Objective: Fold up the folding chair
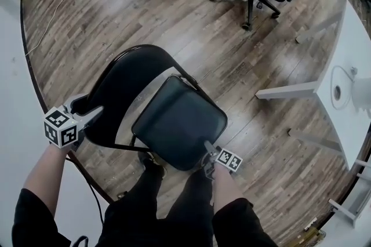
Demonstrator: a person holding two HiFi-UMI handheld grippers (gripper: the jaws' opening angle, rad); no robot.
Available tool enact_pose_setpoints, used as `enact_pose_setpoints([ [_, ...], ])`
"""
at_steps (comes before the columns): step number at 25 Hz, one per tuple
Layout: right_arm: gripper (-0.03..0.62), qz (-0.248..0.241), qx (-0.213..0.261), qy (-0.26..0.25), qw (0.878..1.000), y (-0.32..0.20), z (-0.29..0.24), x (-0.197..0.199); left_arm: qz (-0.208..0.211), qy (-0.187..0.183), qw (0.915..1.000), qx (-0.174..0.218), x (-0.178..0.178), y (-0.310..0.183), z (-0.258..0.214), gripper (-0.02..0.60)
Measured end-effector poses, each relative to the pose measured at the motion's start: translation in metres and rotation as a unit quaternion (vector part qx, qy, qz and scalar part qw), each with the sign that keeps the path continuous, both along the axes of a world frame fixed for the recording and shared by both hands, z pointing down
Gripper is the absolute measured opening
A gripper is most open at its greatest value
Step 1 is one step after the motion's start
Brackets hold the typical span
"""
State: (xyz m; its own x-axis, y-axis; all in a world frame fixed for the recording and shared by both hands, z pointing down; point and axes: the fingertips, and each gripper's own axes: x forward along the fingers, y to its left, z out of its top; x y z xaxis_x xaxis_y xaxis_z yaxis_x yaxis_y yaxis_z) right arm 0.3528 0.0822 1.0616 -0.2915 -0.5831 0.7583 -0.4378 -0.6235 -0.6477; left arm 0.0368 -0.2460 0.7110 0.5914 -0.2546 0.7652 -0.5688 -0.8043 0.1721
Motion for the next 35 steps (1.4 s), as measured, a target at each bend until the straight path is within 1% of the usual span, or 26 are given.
enact_pose_setpoints([
  [2, 0.437, 0.011, 0.004, -0.007, 1.0, -0.004, 0.008, -0.001, -0.002, 0.007, 1.0, -0.006, 0.0, 0.0, 0.002, 0.255],
  [5, 0.439, 0.032, 0.022, -0.015, 0.999, -0.014, 0.017, 0.001, -0.007, 0.034, 0.9993, -0.012, 0.004, -0.002, 0.001, 0.249],
  [8, 0.437, 0.031, 0.035, -0.024, 0.999, -0.02, 0.026, -0.002, -0.012, 0.044, 0.9988, -0.016, 0.003, -0.003, 0.0, 0.222],
  [15, 0.436, 0.027, 0.063, -0.057, 0.996, -0.033, 0.041, -0.014, -0.02, 0.044, 0.9987, -0.012, -0.001, -0.005, -0.001, 0.18],
  [18, 0.431, 0.025, 0.074, -0.069, 0.995, -0.034, 0.039, -0.015, -0.022, 0.043, 0.9988, -0.014, 0.0, -0.006, -0.003, 0.176],
  [22, 0.408, 0.011, 0.081, -0.085, 0.993, -0.031, 0.037, -0.016, -0.023, 0.042, 0.9988, -0.014, 0.0, -0.006, -0.003, 0.175],
  [26, 0.403, 0.007, 0.088, -0.086, 0.992, -0.032, 0.036, -0.017, -0.023, 0.039, 0.9989, -0.013, -0.002, -0.004, -0.003, 0.178],
  [35, 0.385, -0.006, 0.088, -0.09, 0.992, -0.037, 0.022, -0.025, -0.023, 0.036, 0.999, -0.009, -0.001, -0.002, -0.015, 0.175],
])
